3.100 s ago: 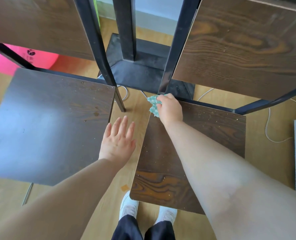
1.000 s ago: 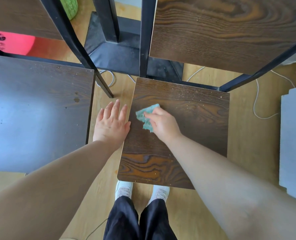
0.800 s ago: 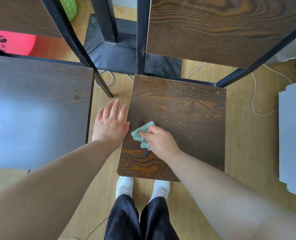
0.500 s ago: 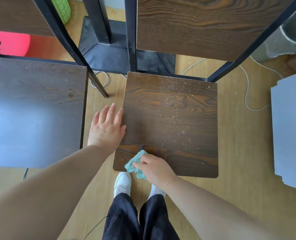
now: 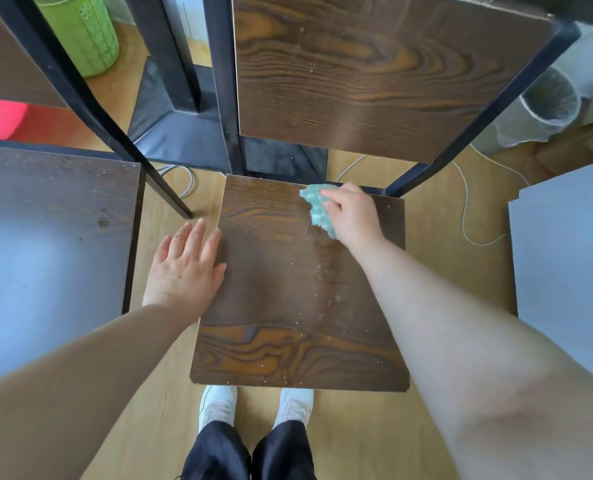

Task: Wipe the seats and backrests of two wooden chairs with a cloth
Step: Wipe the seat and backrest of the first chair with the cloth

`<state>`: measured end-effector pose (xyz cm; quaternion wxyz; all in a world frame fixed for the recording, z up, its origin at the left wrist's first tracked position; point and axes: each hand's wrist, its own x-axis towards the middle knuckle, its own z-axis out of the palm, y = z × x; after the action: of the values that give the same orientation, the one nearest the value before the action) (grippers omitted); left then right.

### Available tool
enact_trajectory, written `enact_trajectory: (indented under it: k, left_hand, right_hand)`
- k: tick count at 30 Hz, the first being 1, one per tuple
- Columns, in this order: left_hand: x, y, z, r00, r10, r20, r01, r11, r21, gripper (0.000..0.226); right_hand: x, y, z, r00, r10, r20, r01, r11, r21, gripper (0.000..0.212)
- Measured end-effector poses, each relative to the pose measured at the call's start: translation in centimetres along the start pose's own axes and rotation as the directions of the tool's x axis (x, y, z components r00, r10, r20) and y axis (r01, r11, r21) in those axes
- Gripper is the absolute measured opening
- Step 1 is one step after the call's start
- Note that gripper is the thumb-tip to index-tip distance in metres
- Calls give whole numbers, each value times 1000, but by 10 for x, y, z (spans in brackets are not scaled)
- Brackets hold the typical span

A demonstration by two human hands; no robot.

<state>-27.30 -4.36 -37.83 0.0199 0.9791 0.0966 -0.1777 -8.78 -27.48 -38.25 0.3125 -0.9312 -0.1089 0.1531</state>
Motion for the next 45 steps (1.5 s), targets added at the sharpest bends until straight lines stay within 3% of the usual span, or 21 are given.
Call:
enact_trajectory:
  k: [11, 16, 24, 28, 37, 45]
  left_hand:
    - [21, 4, -3, 999, 34, 40, -34, 999, 9, 62]
    - [24, 4, -3, 999, 35, 34, -35, 999, 7, 62]
    - [10, 5, -4, 999, 31, 35, -31, 999, 7, 62]
    - [-3, 9, -2, 999, 44, 27, -45, 999, 13, 62]
    - [-47, 22, 16, 997, 82, 11, -82, 997, -14, 61]
    - [-89, 32, 29, 997, 77, 15, -77, 996, -44, 60]
  right_hand:
    - [47, -12, 21, 993, 49, 103, -35, 990, -139, 30]
    - [31, -4, 32, 990, 5, 141, 9, 995, -98, 31]
    - [-41, 7, 49, 954, -82, 287, 106, 992, -72, 21]
    - [-86, 12, 59, 932, -192, 308, 220, 974, -58, 27]
    - [-160, 15, 82, 923, -213, 321, 234, 972, -27, 28]
    - [-234, 8, 96, 865, -187, 466, 227, 973, -32, 29]
